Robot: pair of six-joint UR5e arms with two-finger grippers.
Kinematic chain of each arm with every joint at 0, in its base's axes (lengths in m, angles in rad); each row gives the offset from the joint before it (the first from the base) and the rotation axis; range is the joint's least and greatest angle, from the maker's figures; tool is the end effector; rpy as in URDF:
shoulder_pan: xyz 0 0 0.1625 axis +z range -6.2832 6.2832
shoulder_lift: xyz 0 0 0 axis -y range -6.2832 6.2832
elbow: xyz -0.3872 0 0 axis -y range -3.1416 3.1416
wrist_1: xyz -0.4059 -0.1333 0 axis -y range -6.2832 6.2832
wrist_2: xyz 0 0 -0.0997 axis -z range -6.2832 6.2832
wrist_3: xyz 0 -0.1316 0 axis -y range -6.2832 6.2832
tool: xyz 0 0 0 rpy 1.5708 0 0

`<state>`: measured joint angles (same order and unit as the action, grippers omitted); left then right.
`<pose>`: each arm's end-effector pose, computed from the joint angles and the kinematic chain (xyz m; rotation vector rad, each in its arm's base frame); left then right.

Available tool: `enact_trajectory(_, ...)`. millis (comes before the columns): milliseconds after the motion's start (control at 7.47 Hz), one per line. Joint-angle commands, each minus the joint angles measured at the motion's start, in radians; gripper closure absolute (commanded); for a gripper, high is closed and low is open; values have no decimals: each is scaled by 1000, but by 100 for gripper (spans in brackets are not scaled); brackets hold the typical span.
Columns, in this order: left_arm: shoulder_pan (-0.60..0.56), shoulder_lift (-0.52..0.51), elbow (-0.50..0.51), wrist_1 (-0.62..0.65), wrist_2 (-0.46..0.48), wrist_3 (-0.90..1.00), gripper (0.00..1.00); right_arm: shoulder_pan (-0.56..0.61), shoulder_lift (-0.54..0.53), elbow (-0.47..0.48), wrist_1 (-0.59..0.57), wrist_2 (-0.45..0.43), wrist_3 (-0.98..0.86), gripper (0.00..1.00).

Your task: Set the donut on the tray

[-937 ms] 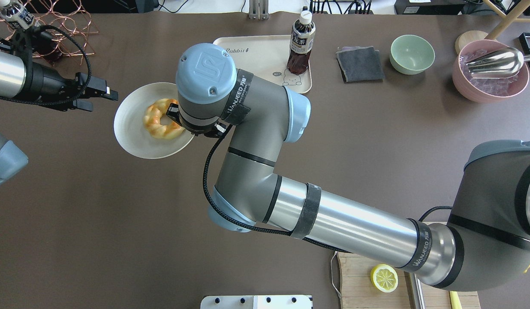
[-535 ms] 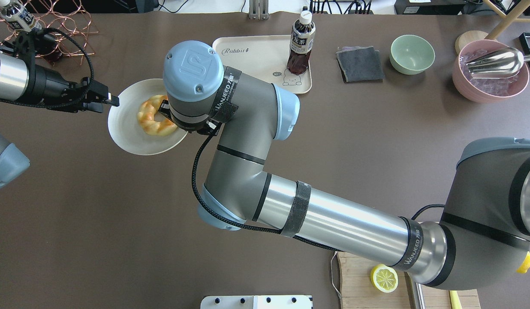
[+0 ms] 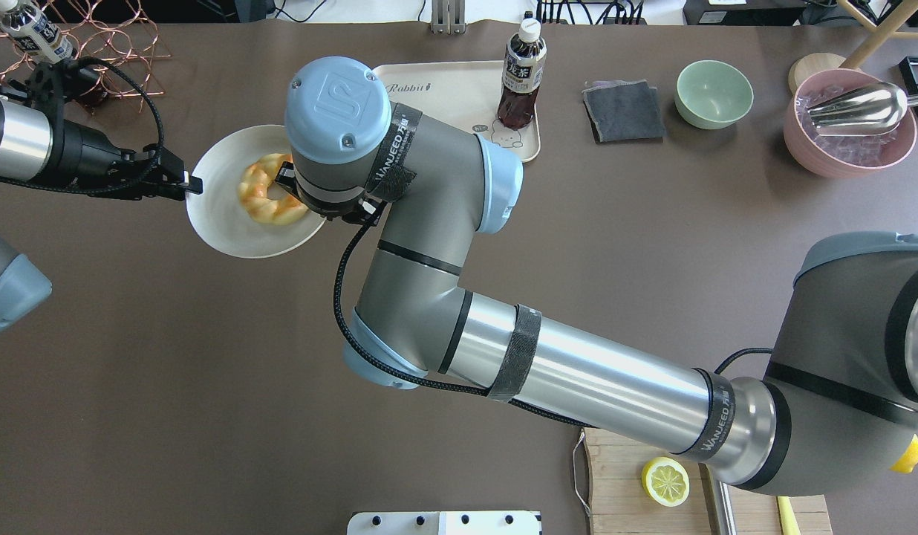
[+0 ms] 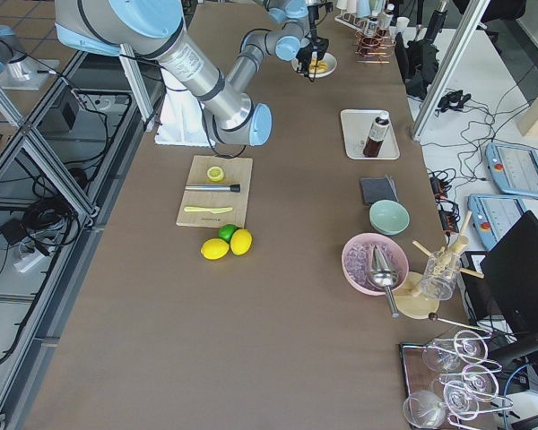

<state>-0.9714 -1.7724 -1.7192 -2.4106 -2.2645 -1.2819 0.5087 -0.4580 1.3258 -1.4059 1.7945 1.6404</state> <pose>0.2922 -0.5147 0.3477 0.1784 1.2703 -0.1742 -0.6227 -0.4664 0.0042 0.0256 -1.0554 0.4087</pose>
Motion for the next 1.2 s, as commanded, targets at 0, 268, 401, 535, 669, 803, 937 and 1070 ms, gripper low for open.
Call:
enact_trajectory(0, 2, -1, 1, 1, 0, 0, 58, 4, 1, 1, 1, 0, -1, 100)
enact_trajectory(268, 7, -2, 0, 1, -1, 0, 85, 4, 1, 0, 1, -1, -1, 100)
enact_trajectory(401, 7, -2, -2, -1, -1, 0, 100, 2, -1, 0, 1, 0, -1, 100)
enact_trajectory(535, 7, -2, -2, -1, -1, 0, 100, 2, -2, 1, 1, 0, -4, 100)
enact_trajectory(669, 7, -1, -2, -1, -1, 0, 100, 2, -7, 4, 4, -1, -11, 74)
enact_trajectory(803, 7, -1, 0, 1, -6, -2, 100, -4, -19, 3, 39, -35, -25, 1)
enact_trajectory(937, 7, 1, 0, 2, -10, -5, 100, -21, -34, 9, 76, -68, -74, 0)
enact_trajectory(1070, 7, -1, 4, 2, -12, -5, 100, -19, -39, 21, 82, -66, -89, 0)
